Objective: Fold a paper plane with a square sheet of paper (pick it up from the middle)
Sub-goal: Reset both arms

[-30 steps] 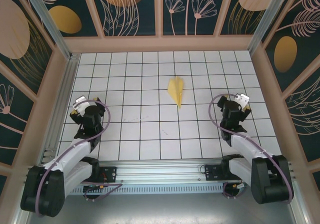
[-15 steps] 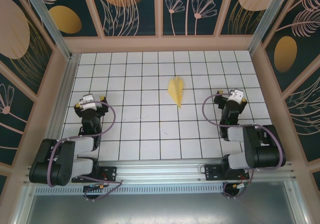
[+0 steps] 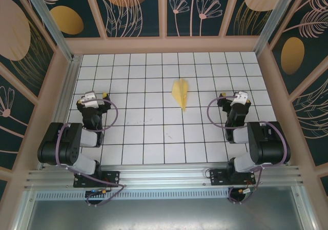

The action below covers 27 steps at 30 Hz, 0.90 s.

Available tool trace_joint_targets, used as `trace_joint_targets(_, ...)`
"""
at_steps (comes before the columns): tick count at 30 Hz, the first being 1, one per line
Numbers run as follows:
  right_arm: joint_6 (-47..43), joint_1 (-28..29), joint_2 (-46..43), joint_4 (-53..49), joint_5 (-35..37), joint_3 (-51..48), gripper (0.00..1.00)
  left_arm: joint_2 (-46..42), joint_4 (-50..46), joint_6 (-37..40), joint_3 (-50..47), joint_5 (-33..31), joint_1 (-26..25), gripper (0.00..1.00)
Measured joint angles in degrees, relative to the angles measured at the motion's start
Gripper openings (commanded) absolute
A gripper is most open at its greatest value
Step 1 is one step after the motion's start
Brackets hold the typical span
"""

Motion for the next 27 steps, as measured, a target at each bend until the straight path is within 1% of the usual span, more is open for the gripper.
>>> trace_joint_targets(6,0.0,-0.5,0.2,0.6,-2.0,0.0,0.99,0.4,2.6,-0.4,-0.7,-0.6,0.0,0.98)
trace_joint_targets(9,0.0,-0.8,1.8,4.2,-2.4,-0.6,0.99,0.4,3.3,-0.3,-0.7,-0.6,0.0,0.98)
trace_joint_targets(15,0.0,-0.8,2.8,6.1,-2.9,-1.5,0.99,0.4,4.7,-0.3,-1.4,0.0,0.0,0.98)
trace_joint_targets(27,0.0,-0.9,2.8,6.7,-3.0,-1.5,0.99,0.4,3.7,-0.3,-0.6,1.5,0.0,0.99)
